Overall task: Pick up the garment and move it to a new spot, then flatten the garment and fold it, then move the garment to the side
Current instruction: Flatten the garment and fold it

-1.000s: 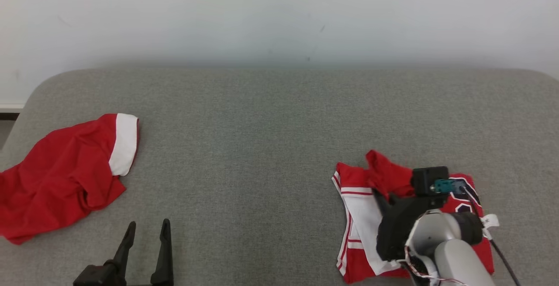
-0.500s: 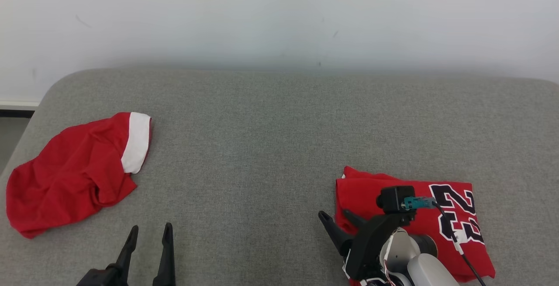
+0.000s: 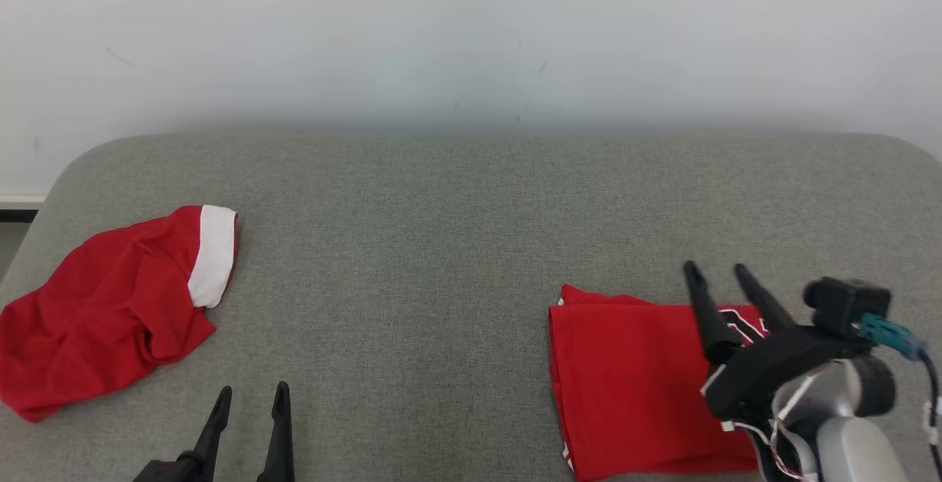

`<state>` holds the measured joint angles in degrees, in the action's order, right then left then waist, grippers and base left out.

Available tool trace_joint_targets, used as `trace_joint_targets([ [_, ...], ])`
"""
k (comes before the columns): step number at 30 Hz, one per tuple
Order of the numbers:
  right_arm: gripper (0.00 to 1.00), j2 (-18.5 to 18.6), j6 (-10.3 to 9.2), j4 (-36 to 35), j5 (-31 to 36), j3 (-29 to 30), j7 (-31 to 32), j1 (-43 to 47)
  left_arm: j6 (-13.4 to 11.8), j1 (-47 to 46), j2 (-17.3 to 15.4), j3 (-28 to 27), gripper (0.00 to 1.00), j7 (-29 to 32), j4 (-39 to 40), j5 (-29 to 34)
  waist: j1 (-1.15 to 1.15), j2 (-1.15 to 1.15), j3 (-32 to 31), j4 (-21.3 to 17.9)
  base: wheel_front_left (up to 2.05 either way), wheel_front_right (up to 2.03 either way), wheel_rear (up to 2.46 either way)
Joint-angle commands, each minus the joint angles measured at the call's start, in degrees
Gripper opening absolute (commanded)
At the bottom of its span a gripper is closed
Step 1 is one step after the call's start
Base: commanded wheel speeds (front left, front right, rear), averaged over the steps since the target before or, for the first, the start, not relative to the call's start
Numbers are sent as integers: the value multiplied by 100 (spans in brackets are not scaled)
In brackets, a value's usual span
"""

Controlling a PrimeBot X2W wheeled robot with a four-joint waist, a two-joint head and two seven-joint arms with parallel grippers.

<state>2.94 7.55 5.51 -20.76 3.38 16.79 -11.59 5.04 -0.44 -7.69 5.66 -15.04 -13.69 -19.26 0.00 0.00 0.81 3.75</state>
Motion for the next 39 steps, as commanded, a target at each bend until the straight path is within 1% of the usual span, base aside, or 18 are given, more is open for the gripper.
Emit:
trace_joint_targets([
  [1,100,-12,-14,-110,235,78,-95,111,0,62,7,-16,100,-17,15,58,0,0,-22,3,0,0,0],
  [3,100,-8,-14,-327,723,484,-372,344,13,67,25,-42,100,-17,52,88,0,0,-48,7,0,0,0],
  [5,100,-12,-14,-437,997,793,-689,602,19,89,54,-79,100,-17,81,104,0,0,-91,1,0,0,0],
  [7,100,-11,-14,-536,1242,979,-1114,828,-1,128,89,-169,100,-17,140,118,0,0,-127,-23,0,0,0],
  [11,100,-12,-14,-421,1592,930,-1844,1312,-17,238,161,-326,100,-17,290,188,0,0,-184,-124,0,0,0],
  [15,100,-10,-14,-138,1740,799,-2508,1497,42,419,235,-443,100,-17,436,316,0,0,-264,-240,0,0,0],
  [19,100,-7,-14,199,2008,661,-2923,1576,96,634,325,-565,100,-17,611,470,0,0,-393,-337,0,0,0],
  [21,100,-9,-14,315,2082,597,-2997,1570,143,691,342,-578,100,-17,624,505,0,0,-438,-358,0,0,0],
  [24,100,-12,-14,455,2367,418,-3088,1531,170,733,350,-613,100,-17,605,612,0,0,-484,-370,0,0,0],
  [26,100,-2,-14,514,2431,408,-3116,1520,191,755,366,-655,100,-17,600,656,0,0,-519,-367,0,0,0],
  [30,100,-8,-14,589,2502,431,-3154,1469,190,790,396,-779,100,-17,543,681,0,0,-579,-376,0,0,0],
  [39,100,-8,-14,628,2441,425,-3164,1426,225,838,443,-967,100,-17,410,736,0,0,-621,-332,0,0,0],
])
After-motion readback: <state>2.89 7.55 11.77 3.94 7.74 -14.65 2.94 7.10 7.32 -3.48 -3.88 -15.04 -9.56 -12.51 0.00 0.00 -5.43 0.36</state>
